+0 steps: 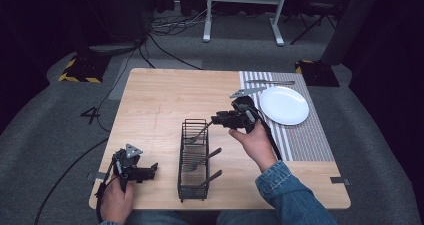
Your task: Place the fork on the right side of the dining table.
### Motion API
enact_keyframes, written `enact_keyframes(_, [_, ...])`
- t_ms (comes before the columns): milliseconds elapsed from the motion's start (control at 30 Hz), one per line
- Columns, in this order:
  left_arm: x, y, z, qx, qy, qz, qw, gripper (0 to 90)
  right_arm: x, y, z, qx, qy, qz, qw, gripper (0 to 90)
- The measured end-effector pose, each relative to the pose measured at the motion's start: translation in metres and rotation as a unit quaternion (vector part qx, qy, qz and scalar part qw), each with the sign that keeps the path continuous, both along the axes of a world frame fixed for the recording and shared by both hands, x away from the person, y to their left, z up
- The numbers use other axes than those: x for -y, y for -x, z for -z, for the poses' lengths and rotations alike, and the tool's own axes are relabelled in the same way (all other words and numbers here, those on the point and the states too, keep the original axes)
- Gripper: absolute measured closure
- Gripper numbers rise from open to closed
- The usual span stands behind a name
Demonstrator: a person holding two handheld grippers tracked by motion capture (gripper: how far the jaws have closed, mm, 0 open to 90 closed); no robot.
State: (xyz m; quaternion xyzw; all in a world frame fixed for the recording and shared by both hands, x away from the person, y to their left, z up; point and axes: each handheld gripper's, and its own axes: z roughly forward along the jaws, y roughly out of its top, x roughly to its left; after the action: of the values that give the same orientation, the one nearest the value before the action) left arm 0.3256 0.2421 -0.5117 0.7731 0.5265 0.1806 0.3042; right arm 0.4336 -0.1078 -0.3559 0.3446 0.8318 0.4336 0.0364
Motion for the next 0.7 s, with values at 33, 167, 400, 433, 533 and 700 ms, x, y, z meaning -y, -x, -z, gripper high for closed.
enact_keyframes(33, [0.0, 0.0, 0.0, 0.0, 0.0, 0.0, 1.0, 0.2, -0.001, 0.001, -0.001, 0.002, 0.002, -0.002, 1.0, 71.4])
enact_keyframes(167, [0.0, 0.0, 0.0, 0.0, 0.0, 0.0, 1.0, 0.2, -0.005, 0.004, -0.003, 0.004, 0.006, -0.009, 0.9999, 77.8])
enact_keyframes(400, [0.0, 0.0, 0.0, 0.0, 0.0, 0.0, 1.0, 0.2, -0.013, 0.012, -0.011, 0.009, 0.004, -0.014, 0.9999, 81.9])
enact_keyframes(433, [0.0, 0.0, 0.0, 0.0, 0.0, 0.0, 1.0, 0.2, -0.016, 0.013, -0.011, 0.012, 0.008, -0.013, 0.9998, 82.3])
enact_keyframes(533, [0.0, 0.0, 0.0, 0.0, 0.0, 0.0, 1.0, 0.2, -0.02, 0.016, -0.015, 0.019, 0.014, -0.012, 0.9997, 84.4])
enact_keyframes(700, [0.0, 0.0, 0.0, 0.0, 0.0, 0.0, 1.0, 0.2, -0.019, 0.021, -0.025, 0.028, 0.018, -0.009, 0.9994, 87.0])
